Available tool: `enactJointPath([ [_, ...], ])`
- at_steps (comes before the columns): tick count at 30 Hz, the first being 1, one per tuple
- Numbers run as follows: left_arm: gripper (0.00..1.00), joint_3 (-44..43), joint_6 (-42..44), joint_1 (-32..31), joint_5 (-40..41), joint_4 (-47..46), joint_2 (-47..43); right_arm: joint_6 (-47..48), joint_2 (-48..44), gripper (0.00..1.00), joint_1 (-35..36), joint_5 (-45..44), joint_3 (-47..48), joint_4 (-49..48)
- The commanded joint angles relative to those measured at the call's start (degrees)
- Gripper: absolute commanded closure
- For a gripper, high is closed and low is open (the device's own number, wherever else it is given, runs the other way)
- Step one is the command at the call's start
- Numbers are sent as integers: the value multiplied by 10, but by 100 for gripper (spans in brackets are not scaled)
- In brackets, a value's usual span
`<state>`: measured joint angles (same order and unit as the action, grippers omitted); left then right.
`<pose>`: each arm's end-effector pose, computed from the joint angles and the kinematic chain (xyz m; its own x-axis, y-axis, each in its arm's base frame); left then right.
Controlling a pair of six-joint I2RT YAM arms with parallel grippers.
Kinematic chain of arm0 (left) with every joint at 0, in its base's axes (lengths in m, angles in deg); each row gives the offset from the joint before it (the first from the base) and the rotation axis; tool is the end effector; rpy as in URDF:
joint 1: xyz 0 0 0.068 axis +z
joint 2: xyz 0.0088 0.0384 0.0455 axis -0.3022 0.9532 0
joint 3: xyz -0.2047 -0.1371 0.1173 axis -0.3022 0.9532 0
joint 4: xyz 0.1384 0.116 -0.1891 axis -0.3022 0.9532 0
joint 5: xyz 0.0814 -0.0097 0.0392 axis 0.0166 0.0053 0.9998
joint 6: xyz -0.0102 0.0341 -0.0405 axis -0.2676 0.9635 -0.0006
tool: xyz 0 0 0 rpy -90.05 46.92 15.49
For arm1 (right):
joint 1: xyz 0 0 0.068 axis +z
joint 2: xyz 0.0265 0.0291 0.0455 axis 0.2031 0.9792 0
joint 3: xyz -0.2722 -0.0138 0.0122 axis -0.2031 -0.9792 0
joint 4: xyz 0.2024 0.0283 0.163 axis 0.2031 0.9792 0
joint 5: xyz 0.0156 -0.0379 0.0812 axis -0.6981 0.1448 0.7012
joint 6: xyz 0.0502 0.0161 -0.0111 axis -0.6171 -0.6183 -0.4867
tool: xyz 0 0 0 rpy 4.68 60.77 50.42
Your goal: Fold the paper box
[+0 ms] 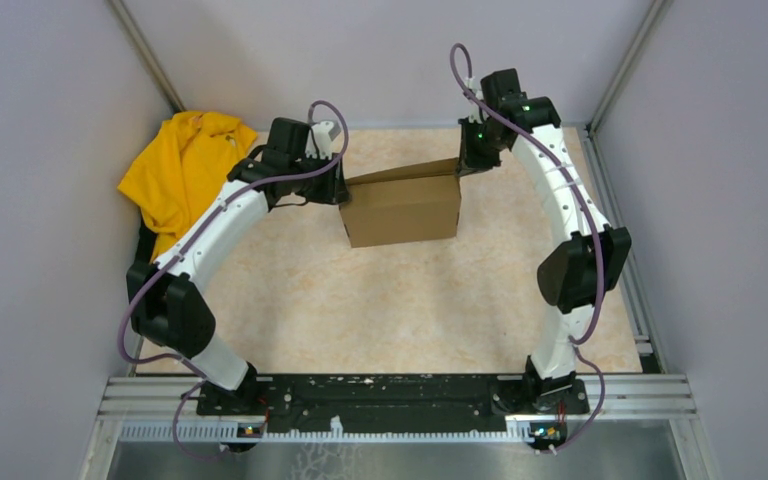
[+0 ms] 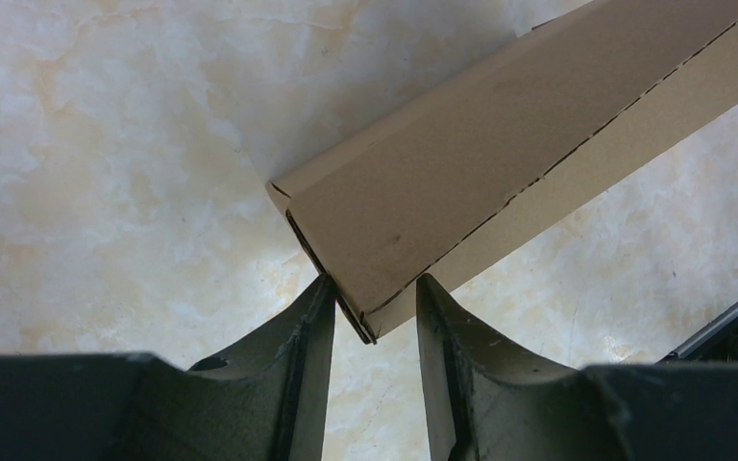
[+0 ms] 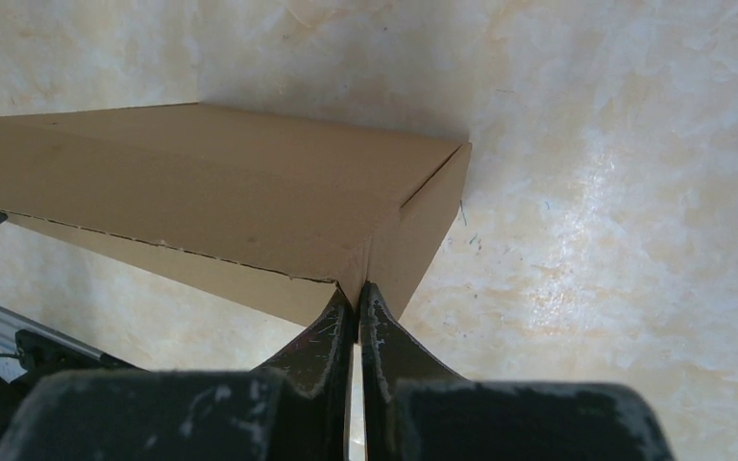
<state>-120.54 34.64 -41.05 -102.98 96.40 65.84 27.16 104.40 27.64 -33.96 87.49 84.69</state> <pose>0.3272 -0.1520 0.3309 -0.7054 0.1334 -0.6962 0.4499 0.8432 -0.2942 0.3724 0.1145 0.3757 -0.8618 -0.0340 -0.5061 -0.2123 0.9303 0.2991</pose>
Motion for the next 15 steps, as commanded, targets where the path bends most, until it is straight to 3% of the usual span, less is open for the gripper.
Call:
enactJointPath([
  [1, 58, 10, -10, -14, -52, -8, 4, -31, -7, 100, 18, 105, -1, -21],
  [15, 53, 17, -10, -15, -53, -9, 8, -26, -5, 100, -7, 155, 9, -6],
])
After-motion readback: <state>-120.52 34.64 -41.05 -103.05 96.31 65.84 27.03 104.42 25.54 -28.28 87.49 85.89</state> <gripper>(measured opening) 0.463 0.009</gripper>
